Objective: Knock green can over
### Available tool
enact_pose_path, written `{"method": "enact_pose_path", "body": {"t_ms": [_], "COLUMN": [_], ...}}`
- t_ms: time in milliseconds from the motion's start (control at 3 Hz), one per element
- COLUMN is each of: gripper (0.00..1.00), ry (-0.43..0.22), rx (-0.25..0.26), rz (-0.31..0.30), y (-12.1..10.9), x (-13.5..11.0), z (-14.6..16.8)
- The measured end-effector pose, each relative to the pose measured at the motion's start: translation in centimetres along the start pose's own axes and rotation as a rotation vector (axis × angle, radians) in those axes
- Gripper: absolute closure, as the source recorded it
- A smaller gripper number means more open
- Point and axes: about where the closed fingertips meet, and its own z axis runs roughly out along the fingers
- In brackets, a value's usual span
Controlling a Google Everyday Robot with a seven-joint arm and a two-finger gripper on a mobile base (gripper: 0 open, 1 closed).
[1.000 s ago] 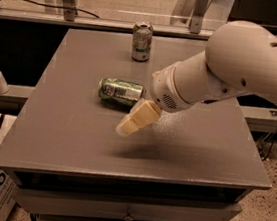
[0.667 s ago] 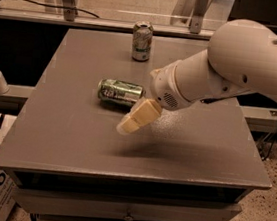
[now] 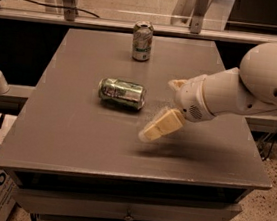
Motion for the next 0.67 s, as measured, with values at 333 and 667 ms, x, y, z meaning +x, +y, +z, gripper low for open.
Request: {"method": "enact_pose_path", "body": {"t_ms": [333, 667], "gripper": [0.00, 0.00], "ry": [-0.043, -0.048], "rx": [-0.005, -0.004], "rz": [0.046, 0.050], "y": [-0.73, -0.75], "x": [2.47, 2.69], "z": [-1.53, -1.72]}}
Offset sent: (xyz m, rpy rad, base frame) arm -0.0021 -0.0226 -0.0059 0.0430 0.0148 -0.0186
